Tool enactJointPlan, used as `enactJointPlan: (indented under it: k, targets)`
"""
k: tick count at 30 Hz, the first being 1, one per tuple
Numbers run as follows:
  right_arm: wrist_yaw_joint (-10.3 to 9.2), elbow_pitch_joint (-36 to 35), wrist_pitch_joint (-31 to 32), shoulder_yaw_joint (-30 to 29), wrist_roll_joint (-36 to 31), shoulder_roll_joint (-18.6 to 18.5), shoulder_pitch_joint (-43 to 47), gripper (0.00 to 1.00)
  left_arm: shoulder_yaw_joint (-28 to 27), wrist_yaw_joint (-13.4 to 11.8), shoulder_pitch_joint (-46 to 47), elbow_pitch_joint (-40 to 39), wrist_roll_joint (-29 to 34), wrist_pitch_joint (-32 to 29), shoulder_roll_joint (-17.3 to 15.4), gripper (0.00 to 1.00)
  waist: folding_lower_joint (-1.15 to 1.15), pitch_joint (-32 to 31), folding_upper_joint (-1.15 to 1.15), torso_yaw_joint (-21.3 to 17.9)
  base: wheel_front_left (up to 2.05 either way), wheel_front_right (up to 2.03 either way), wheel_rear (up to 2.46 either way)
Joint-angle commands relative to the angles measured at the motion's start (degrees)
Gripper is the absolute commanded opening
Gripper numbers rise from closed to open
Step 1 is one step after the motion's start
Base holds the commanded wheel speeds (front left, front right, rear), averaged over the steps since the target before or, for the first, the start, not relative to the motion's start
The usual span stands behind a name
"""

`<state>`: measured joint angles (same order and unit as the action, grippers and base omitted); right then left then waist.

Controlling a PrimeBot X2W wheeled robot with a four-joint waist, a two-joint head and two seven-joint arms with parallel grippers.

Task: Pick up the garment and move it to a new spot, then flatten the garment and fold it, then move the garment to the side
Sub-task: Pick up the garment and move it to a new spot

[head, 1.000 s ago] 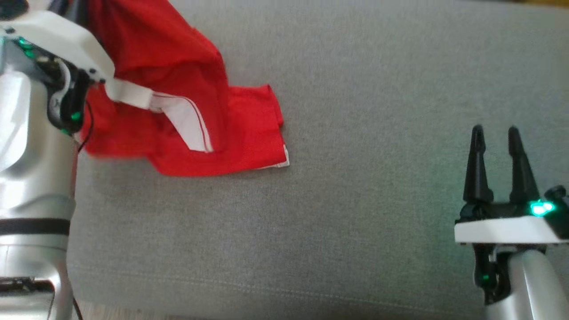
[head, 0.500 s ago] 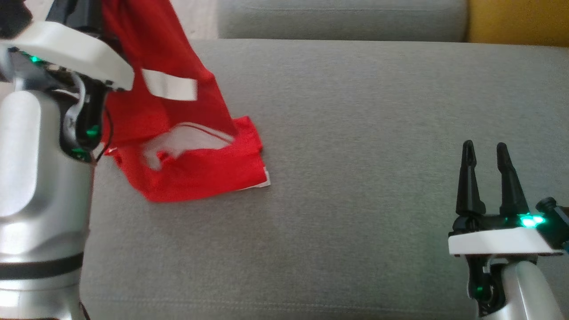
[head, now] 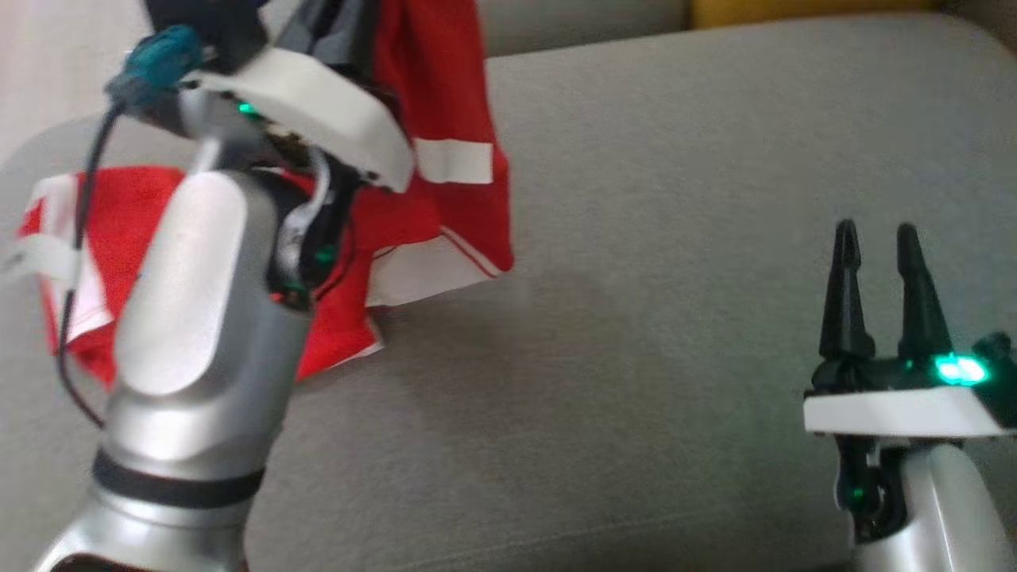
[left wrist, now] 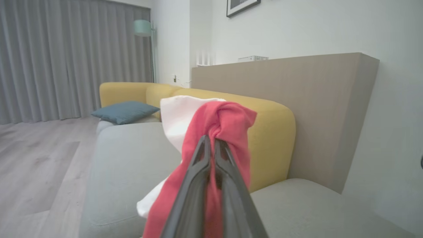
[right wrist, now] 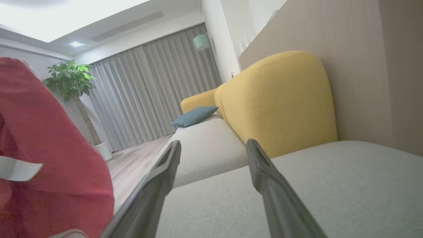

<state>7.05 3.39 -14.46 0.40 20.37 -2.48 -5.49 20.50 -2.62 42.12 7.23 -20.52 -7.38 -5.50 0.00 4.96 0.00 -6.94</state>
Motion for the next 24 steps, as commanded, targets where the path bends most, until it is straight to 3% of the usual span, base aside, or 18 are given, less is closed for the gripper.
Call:
enactJointPlan:
  k: [1,9,10,11,17,24]
  targets:
    - [0.44,-2.8,-0.5,2.1,0.5,-0.4,-3.7,1.0,-1.3,-0.7,4.7,-1.1,0.5,0.8,-0.6,0.0,0.0,2.7,0.0,-5.5,0.0,0.0,0.0]
    - [0.44,-6.3,-0.5,5.9,3.4,-0.4,-6.2,1.0,3.3,-2.4,8.9,10.5,1.2,4.7,2.0,0.0,0.0,7.5,0.0,-17.3,0.0,0.0,0.0]
    - [0.44,-6.4,-0.5,6.1,3.8,-0.4,-6.2,1.0,4.2,-2.4,9.2,12.3,0.8,5.4,2.2,0.37,0.0,7.9,0.0,-18.3,0.0,0.0,0.0]
    - [0.44,-6.5,-0.5,6.3,4.0,-0.4,-6.2,1.0,5.1,-2.3,9.4,13.9,0.2,6.3,2.4,0.98,0.0,8.2,0.0,-19.1,0.0,0.0,0.0]
    - [0.44,-6.2,-0.5,6.2,4.6,-0.4,-6.0,1.0,11.1,-2.5,10.1,17.8,-7.0,11.1,2.6,1.0,0.0,8.8,0.0,-20.8,0.0,0.0,0.0]
    - [0.44,-5.6,-0.5,4.0,3.5,-0.4,-5.6,1.0,16.6,-4.5,12.7,20.2,-12.1,16.6,2.6,1.0,0.0,7.5,0.0,-15.9,0.0,0.0,0.0]
